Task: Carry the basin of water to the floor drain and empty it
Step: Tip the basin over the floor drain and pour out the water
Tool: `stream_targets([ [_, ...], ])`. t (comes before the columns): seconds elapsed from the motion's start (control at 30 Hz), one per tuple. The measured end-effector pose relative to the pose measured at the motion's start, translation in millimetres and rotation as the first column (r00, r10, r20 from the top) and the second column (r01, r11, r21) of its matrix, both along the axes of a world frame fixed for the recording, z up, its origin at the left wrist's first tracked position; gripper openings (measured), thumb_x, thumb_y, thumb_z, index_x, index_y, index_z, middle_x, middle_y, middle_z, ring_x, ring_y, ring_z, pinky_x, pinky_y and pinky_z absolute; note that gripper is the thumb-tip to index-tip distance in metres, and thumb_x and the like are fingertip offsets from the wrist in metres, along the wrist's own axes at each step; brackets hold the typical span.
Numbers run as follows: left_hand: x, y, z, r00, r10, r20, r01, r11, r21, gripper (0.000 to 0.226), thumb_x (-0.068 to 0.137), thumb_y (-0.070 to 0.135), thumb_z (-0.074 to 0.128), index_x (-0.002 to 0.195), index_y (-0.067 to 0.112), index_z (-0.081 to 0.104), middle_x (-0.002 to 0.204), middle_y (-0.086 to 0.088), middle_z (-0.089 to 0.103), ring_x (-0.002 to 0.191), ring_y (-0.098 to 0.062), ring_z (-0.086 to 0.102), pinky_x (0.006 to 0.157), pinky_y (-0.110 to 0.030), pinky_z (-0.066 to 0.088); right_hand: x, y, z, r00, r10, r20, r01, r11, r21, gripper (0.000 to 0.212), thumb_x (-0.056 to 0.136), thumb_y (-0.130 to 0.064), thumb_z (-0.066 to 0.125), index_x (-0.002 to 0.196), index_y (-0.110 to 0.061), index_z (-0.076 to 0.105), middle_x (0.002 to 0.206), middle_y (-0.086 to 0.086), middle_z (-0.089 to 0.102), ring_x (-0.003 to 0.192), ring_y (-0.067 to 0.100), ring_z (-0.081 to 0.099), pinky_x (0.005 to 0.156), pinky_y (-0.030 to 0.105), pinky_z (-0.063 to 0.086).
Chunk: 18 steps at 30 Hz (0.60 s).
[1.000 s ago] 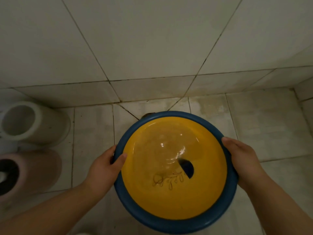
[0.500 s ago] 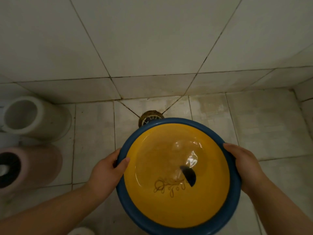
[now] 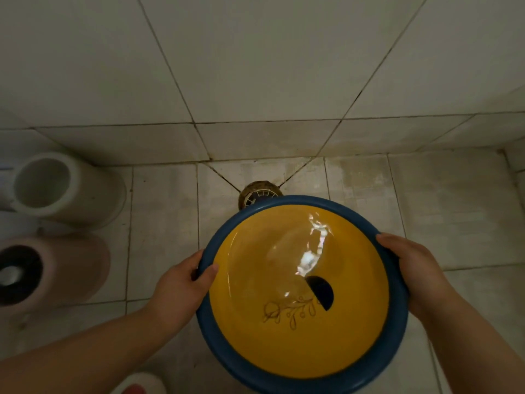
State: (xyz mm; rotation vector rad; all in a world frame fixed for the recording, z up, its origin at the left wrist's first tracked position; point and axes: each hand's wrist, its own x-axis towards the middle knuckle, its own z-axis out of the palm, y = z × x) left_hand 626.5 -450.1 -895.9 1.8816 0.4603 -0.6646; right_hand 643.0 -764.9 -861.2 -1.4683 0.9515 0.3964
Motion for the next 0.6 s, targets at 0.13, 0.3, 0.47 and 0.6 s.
stream_targets([
  [0.13,-1.4,0.7,-1.6,1.0,-0.004,-0.016,0.004,1.0,-0.008,0.023,0.09,0.03,0.054,0.09,0.053,0.051,0.076,0.023,0.068,0.076,0.003,0.065,0.067,-0.011,0.048,2.4,-0.1,3.0,1.0,0.014,-0.023,-0.015,0.999,-0.037,0.019,0.089,-0.018,0.052,0.09,-0.01,0.069,0.067,0.004,0.075,0.077,0.029,0.066,0.064,0.035,0.048],
  [0.3,-3.1,0.8,-3.7,1.0,-0.002,-0.022,0.002,1.0,-0.009,0.02,0.09,0.031,0.053,0.094,0.051,0.052,0.082,0.022,0.065,0.073,0.007,0.064,0.059,-0.006,0.047,5.2,1.3,6.3,0.999,0.036,-0.04,-0.038,0.997,-0.064,0.018,0.09,-0.017,0.052,0.087,-0.01,0.068,0.062,0.001,0.074,0.077,0.029,0.065,0.064,0.035,0.048],
  [0.47,-5.0,0.7,-6.2,1.0,-0.005,-0.03,0.004,1.0,-0.025,0.022,0.09,0.031,0.054,0.09,0.052,0.052,0.072,0.025,0.069,0.072,0.012,0.064,0.057,-0.004,0.047,6.1,1.8,6.1,0.997,0.057,-0.05,-0.061,0.994,-0.086,0.018,0.09,-0.018,0.052,0.083,-0.012,0.067,0.06,0.0,0.074,0.075,0.027,0.065,0.061,0.034,0.046],
  [0.6,-4.7,-1.2,-9.0,0.999,-0.025,-0.023,0.025,1.0,-0.003,0.02,0.091,0.029,0.053,0.093,0.049,0.054,0.082,0.016,0.069,0.074,0.006,0.065,0.059,-0.004,0.046,6.0,0.4,4.3,0.996,0.066,-0.061,-0.071,0.994,-0.084,0.019,0.089,-0.018,0.052,0.084,-0.01,0.069,0.067,0.005,0.075,0.074,0.028,0.066,0.062,0.035,0.047],
])
